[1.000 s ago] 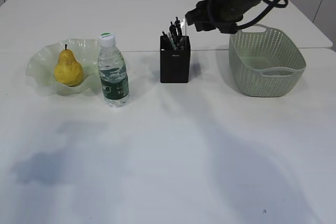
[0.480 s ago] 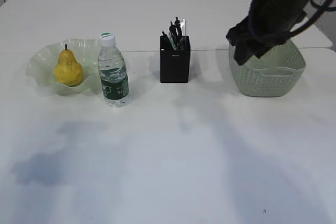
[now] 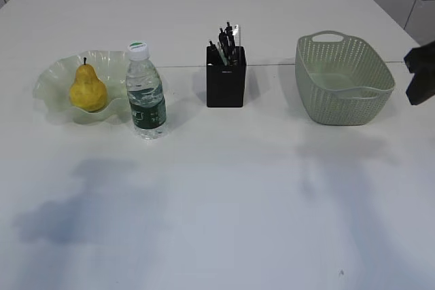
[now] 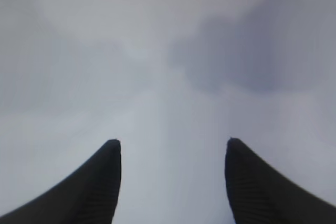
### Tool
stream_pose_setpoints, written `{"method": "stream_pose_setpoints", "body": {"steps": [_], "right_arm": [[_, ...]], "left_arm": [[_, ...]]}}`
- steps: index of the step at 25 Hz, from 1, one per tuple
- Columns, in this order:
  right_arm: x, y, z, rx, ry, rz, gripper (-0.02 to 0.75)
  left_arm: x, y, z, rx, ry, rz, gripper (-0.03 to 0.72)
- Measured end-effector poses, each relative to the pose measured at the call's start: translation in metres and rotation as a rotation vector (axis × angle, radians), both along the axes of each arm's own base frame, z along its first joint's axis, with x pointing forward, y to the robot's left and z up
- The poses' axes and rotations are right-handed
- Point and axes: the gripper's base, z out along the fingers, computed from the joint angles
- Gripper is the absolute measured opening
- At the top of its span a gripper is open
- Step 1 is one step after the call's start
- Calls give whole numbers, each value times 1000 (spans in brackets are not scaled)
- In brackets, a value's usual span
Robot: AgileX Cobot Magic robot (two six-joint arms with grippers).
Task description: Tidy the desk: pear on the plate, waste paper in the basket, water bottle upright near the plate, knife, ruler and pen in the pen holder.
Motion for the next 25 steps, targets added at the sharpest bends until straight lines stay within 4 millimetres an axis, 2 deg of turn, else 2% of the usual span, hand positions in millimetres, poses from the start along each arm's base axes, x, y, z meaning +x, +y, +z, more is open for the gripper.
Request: {"method": "stream_pose_setpoints", "body": {"steps": [4, 11, 19, 25], "right_arm": [[-23, 2, 1, 22, -10, -8, 354], [-64, 3, 16, 24, -87, -10, 354], [-119, 4, 31, 27, -137, -10, 354], [-170, 6, 31, 55, -174, -59, 354]], "left_arm": [[-4, 1, 3, 3, 8, 2, 437], [-26, 5, 28, -10, -70, 8, 437], [-72, 15, 63, -31, -214, 18, 437], [-114, 23, 78, -44, -282, 31, 437]]}}
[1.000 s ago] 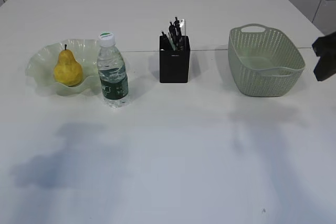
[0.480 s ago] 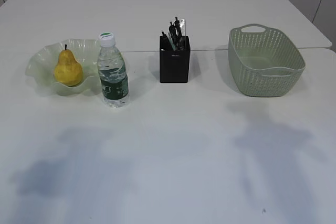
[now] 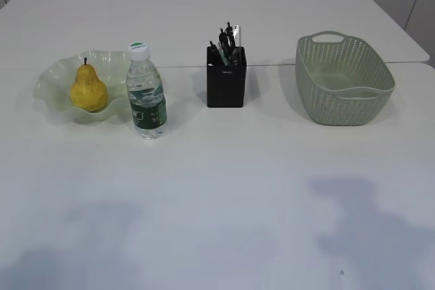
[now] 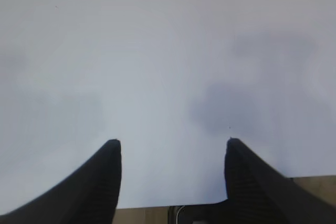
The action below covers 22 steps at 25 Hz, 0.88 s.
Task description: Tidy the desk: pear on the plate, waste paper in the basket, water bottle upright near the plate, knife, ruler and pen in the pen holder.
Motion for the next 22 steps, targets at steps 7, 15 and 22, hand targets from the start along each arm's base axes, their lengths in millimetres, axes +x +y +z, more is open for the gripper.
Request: {"method": "stream_pose_setpoints", "body": {"steps": [7, 15, 22], "right_arm": [[-56, 2, -9, 12, -54, -14, 354], [-91, 4, -20, 40, -63, -33, 354], [-103, 5, -22, 50, -92, -31, 354]], "left_arm": [[-40, 8, 6, -16, -74, 10, 437], [-67, 13, 8, -35, -165, 14, 437], [-93, 18, 8, -61, -298, 14, 436]]}}
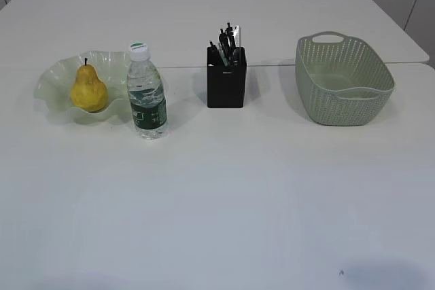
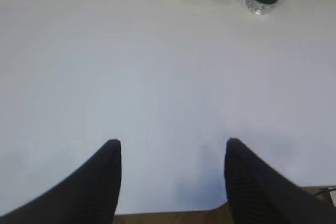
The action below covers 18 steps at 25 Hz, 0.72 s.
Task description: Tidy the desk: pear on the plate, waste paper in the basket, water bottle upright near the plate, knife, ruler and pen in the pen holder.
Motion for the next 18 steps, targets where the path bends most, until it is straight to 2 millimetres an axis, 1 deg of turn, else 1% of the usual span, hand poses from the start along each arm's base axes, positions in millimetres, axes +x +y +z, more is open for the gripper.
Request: {"method": "stream_pose_setpoints", "body": {"steps": [2, 6, 14, 16, 18], "right_arm": [[-4, 0, 0, -1, -22, 0, 354], [-19, 1, 3, -2, -101, 0, 354], [-67, 2, 1, -10, -358, 1, 354], [-75, 2, -1, -16, -395, 6, 354], [-75, 2, -1, -43, -403, 29, 354]], "left_arm": [[-8, 1, -2, -8, -41, 0, 436], [-16, 2, -14, -20, -70, -5, 436], [-12, -2, -35, -44, -9, -29, 426], [-11, -3, -35, -46, -7, -31, 425], [-11, -3, -35, -47, -7, -31, 424]]}}
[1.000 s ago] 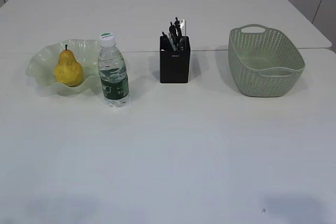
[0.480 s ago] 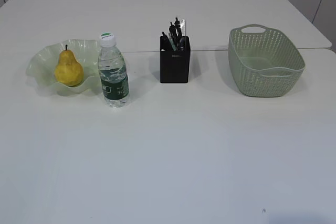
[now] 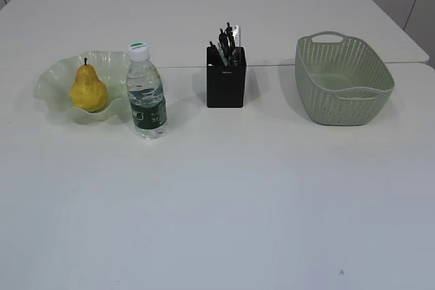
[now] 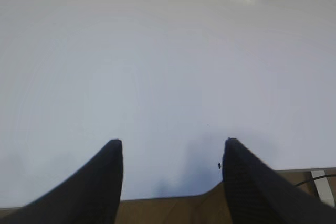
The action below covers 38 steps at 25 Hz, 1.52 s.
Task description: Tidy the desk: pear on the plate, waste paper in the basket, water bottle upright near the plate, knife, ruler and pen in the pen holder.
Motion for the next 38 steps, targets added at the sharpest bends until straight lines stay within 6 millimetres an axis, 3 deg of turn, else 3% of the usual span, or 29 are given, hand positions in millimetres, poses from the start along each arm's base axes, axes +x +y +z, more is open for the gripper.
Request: {"method": "stream_pose_setpoints", "body": {"steps": [9, 38], "right_arm": [[13, 0, -25, -58, 85, 40, 354], [21, -1, -25, -65, 21, 37, 352]], "left_arm": [[0, 0, 0, -1, 2, -1, 417], [2, 4, 7, 83, -75, -9, 411]]}}
